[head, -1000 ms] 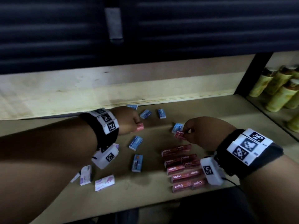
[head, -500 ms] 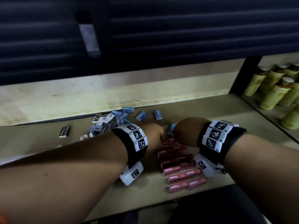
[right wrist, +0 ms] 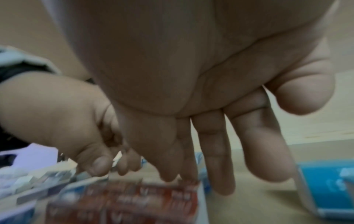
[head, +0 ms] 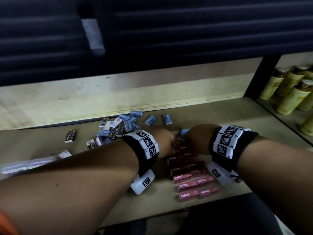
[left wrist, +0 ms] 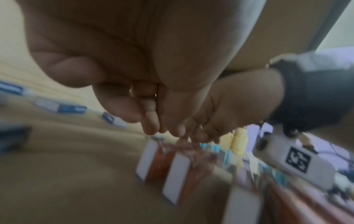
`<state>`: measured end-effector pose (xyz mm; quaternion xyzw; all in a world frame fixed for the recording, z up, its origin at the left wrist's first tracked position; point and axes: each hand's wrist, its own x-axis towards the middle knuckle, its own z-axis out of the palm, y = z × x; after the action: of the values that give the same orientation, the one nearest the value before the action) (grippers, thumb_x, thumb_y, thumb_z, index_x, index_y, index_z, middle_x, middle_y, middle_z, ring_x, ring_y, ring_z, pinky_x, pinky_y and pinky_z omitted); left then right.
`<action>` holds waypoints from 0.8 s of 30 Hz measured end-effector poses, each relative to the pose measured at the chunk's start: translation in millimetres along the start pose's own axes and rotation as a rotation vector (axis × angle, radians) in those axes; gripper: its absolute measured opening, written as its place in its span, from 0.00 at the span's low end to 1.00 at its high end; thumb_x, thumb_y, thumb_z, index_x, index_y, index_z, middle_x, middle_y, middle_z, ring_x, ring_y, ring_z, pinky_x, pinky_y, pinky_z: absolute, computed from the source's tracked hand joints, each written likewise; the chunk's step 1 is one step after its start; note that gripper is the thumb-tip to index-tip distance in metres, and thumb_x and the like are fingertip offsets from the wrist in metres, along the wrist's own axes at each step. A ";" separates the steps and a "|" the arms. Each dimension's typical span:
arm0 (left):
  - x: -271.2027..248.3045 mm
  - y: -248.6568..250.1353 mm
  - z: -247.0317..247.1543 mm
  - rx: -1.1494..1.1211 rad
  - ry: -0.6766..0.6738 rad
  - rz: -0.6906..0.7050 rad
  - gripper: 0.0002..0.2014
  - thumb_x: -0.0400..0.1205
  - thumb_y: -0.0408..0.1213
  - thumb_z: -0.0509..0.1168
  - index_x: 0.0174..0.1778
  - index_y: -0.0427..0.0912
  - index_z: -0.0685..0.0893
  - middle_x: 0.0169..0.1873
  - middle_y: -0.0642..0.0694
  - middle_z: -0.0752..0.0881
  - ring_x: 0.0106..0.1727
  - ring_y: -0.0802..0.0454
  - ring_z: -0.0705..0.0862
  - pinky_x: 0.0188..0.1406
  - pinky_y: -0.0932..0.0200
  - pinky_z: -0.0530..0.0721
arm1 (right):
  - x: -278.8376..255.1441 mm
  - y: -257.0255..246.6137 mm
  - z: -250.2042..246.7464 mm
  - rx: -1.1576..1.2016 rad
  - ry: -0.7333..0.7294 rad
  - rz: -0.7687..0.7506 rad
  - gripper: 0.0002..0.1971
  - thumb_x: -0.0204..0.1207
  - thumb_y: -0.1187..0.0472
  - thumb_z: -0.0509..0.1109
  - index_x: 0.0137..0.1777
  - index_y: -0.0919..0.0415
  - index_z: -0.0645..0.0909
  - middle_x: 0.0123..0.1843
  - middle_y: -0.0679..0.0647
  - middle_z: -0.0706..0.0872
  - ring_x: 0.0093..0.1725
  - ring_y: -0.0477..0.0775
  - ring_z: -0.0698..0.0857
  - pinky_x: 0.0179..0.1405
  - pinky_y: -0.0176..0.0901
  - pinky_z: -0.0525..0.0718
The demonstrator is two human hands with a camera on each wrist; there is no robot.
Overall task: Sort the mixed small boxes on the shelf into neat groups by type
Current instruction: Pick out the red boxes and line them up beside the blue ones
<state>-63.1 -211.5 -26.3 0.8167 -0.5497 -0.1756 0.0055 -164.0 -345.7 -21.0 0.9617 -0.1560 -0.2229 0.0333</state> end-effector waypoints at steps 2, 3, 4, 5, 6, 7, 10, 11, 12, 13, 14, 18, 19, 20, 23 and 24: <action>-2.8 -9.6 1.2 -0.076 0.035 -0.017 0.09 0.81 0.42 0.71 0.53 0.43 0.89 0.46 0.47 0.88 0.48 0.46 0.86 0.42 0.58 0.78 | -1.0 6.2 -0.3 -0.019 0.015 -0.029 0.14 0.82 0.55 0.66 0.65 0.54 0.85 0.60 0.55 0.88 0.58 0.57 0.87 0.56 0.46 0.84; -5.8 -15.3 1.5 -0.104 0.051 -0.027 0.09 0.81 0.44 0.71 0.54 0.46 0.88 0.45 0.51 0.87 0.47 0.49 0.85 0.44 0.58 0.78 | -0.7 10.6 1.7 -0.042 0.026 -0.039 0.15 0.83 0.56 0.65 0.65 0.55 0.85 0.61 0.54 0.88 0.58 0.56 0.87 0.56 0.44 0.83; -9.7 -21.5 1.8 -0.125 0.071 -0.041 0.10 0.80 0.46 0.71 0.54 0.49 0.87 0.46 0.53 0.87 0.48 0.51 0.84 0.45 0.58 0.78 | -3.0 13.9 -1.8 -0.042 0.037 -0.045 0.15 0.82 0.55 0.64 0.65 0.55 0.86 0.61 0.53 0.88 0.57 0.54 0.87 0.54 0.42 0.82; -14.9 -27.8 2.3 -0.139 0.096 -0.056 0.10 0.80 0.48 0.71 0.56 0.52 0.86 0.47 0.56 0.86 0.49 0.52 0.84 0.47 0.58 0.78 | -5.5 18.0 -4.9 -0.022 0.061 -0.037 0.16 0.82 0.54 0.64 0.65 0.53 0.86 0.61 0.52 0.88 0.55 0.53 0.86 0.52 0.41 0.81; -20.7 -33.9 2.9 -0.149 0.122 -0.068 0.12 0.79 0.50 0.71 0.57 0.55 0.85 0.48 0.58 0.86 0.50 0.54 0.83 0.49 0.59 0.78 | -8.0 22.5 -8.1 -0.013 0.092 -0.027 0.16 0.81 0.52 0.64 0.65 0.51 0.85 0.61 0.50 0.87 0.54 0.52 0.86 0.51 0.41 0.81; -27.7 -40.0 3.9 -0.159 0.150 -0.081 0.14 0.78 0.52 0.71 0.59 0.57 0.85 0.49 0.60 0.86 0.51 0.56 0.83 0.50 0.60 0.78 | -8.9 28.2 -10.0 -0.004 0.123 -0.026 0.17 0.81 0.51 0.64 0.67 0.48 0.83 0.62 0.48 0.87 0.53 0.51 0.85 0.49 0.41 0.80; -51.4 -55.6 7.2 -0.213 0.236 -0.124 0.17 0.73 0.55 0.72 0.57 0.59 0.85 0.46 0.63 0.87 0.48 0.62 0.84 0.50 0.61 0.80 | -6.2 42.1 -13.0 -0.003 0.109 0.024 0.18 0.82 0.49 0.64 0.72 0.42 0.78 0.65 0.46 0.84 0.47 0.48 0.77 0.44 0.39 0.73; -59.3 -60.2 9.3 -0.241 0.265 -0.136 0.17 0.72 0.55 0.72 0.56 0.59 0.85 0.45 0.62 0.87 0.48 0.61 0.84 0.51 0.60 0.82 | -3.2 44.3 -14.4 0.002 0.108 0.036 0.19 0.82 0.49 0.64 0.72 0.41 0.77 0.65 0.46 0.83 0.47 0.47 0.75 0.45 0.39 0.73; -67.7 -64.9 11.1 -0.268 0.286 -0.153 0.17 0.71 0.54 0.73 0.55 0.58 0.86 0.45 0.62 0.87 0.47 0.62 0.85 0.51 0.60 0.83 | 0.6 45.4 -16.1 -0.009 0.115 0.045 0.19 0.82 0.50 0.65 0.73 0.42 0.77 0.66 0.47 0.83 0.48 0.48 0.76 0.47 0.39 0.74; -74.9 -69.1 13.1 -0.288 0.295 -0.166 0.16 0.72 0.52 0.75 0.55 0.57 0.87 0.44 0.62 0.87 0.47 0.62 0.85 0.50 0.61 0.82 | 4.0 46.2 -17.8 -0.006 0.116 0.054 0.20 0.82 0.51 0.66 0.74 0.43 0.76 0.68 0.48 0.82 0.50 0.49 0.77 0.49 0.40 0.75; -81.4 -72.5 15.1 -0.296 0.288 -0.177 0.15 0.72 0.51 0.76 0.54 0.56 0.87 0.43 0.62 0.86 0.46 0.64 0.85 0.48 0.63 0.81 | 7.6 46.0 -20.0 -0.013 0.107 0.055 0.21 0.83 0.52 0.66 0.75 0.45 0.75 0.69 0.50 0.81 0.54 0.50 0.79 0.50 0.40 0.75; -108.4 -80.8 20.3 -0.260 0.241 -0.174 0.12 0.71 0.52 0.69 0.49 0.55 0.86 0.39 0.60 0.86 0.42 0.64 0.84 0.38 0.66 0.76 | 24.9 40.7 -25.4 -0.025 0.052 0.043 0.24 0.84 0.54 0.66 0.79 0.47 0.71 0.72 0.51 0.79 0.58 0.49 0.79 0.49 0.37 0.70; -115.5 -82.3 22.1 -0.261 0.239 -0.176 0.15 0.70 0.53 0.66 0.50 0.55 0.86 0.39 0.59 0.86 0.43 0.64 0.84 0.39 0.66 0.77 | 30.0 39.1 -25.9 -0.021 0.044 0.046 0.24 0.83 0.54 0.67 0.79 0.46 0.71 0.72 0.51 0.80 0.55 0.48 0.78 0.48 0.37 0.71; -122.7 -83.2 23.6 -0.276 0.227 -0.176 0.17 0.69 0.54 0.65 0.52 0.56 0.86 0.41 0.60 0.87 0.44 0.64 0.85 0.41 0.64 0.79 | 35.1 37.0 -25.8 -0.016 0.033 0.052 0.25 0.83 0.54 0.67 0.79 0.45 0.71 0.70 0.50 0.81 0.52 0.48 0.78 0.46 0.36 0.72; -136.2 -82.1 30.4 -0.365 0.156 -0.135 0.18 0.67 0.50 0.64 0.52 0.52 0.87 0.41 0.56 0.89 0.44 0.64 0.86 0.44 0.52 0.84 | 48.6 31.1 -21.4 -0.016 0.016 0.046 0.27 0.81 0.55 0.69 0.80 0.46 0.71 0.61 0.48 0.84 0.40 0.45 0.78 0.32 0.34 0.72; -138.1 -81.0 33.4 -0.373 0.144 -0.128 0.16 0.67 0.48 0.63 0.48 0.49 0.85 0.39 0.52 0.88 0.42 0.62 0.86 0.42 0.47 0.84 | 52.0 29.4 -20.0 -0.034 0.017 0.036 0.28 0.80 0.54 0.69 0.80 0.46 0.71 0.63 0.48 0.84 0.42 0.46 0.80 0.33 0.34 0.73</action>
<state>-46.4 -49.1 -35.3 0.8453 -0.4527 -0.2154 0.1847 -119.3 -390.0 -20.9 0.9599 -0.1690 -0.2168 0.0547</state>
